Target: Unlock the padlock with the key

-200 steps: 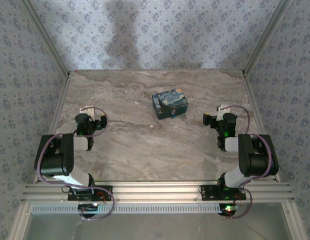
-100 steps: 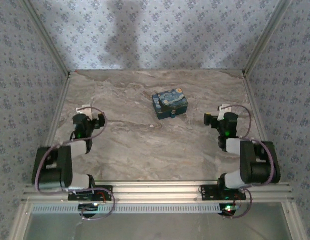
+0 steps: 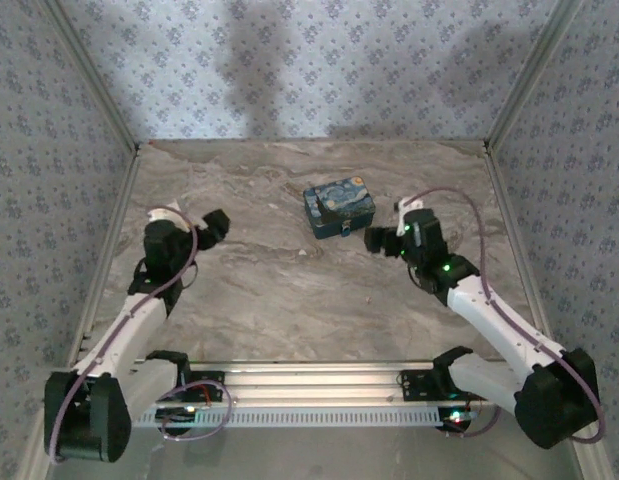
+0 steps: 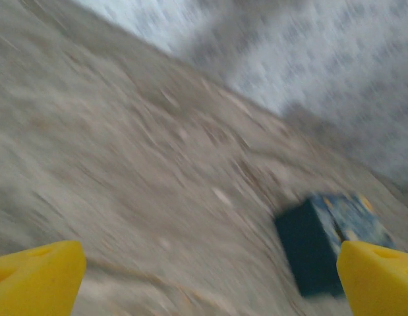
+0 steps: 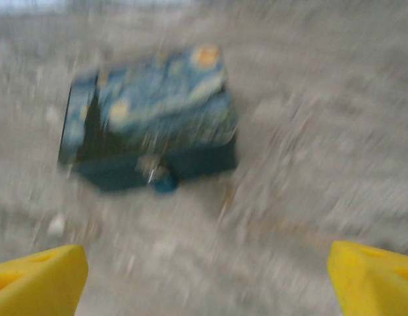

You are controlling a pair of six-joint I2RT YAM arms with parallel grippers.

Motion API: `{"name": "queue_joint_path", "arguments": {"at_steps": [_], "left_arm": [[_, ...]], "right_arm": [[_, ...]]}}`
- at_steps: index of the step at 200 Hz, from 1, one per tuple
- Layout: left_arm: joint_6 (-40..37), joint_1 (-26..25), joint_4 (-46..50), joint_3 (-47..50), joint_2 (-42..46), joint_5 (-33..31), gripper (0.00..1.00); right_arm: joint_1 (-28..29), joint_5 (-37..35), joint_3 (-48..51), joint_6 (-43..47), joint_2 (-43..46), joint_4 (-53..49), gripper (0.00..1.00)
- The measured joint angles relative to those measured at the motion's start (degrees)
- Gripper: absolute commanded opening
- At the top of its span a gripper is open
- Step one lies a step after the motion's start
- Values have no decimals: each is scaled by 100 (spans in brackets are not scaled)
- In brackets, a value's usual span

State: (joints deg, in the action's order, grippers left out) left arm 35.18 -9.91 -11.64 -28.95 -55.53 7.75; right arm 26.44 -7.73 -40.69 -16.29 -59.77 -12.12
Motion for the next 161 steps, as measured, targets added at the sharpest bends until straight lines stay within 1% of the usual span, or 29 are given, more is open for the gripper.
{"name": "queue_joint_path", "arguments": {"at_steps": [16,31,48,62,103,132,161], "left_arm": [[256,-623,125,0,-24,92,98],[435,-1167,98,0,-116,107,98],[579,-1644,-66,9,-382,129,98],[673,-1906,-256,17,-699,129,98],[894,-2214,-774,15,-1561,149,98],[909,-2291,-870,13,-1705,149,98],[909,-2291,-960,-35,-1716,140,98]], "right_arm": [[372,48,188,-369,15,-570,86],[540,175,396,-675,7,-979,82],[671,361,557,-940,-79,-1353,79],[787,483,577,-1075,-227,-1541,77],[940,789,560,-1285,-1040,-1600,66],[994,846,393,-1357,-1580,-1596,57],[1010,809,282,-1394,-1838,-1504,52]]}}
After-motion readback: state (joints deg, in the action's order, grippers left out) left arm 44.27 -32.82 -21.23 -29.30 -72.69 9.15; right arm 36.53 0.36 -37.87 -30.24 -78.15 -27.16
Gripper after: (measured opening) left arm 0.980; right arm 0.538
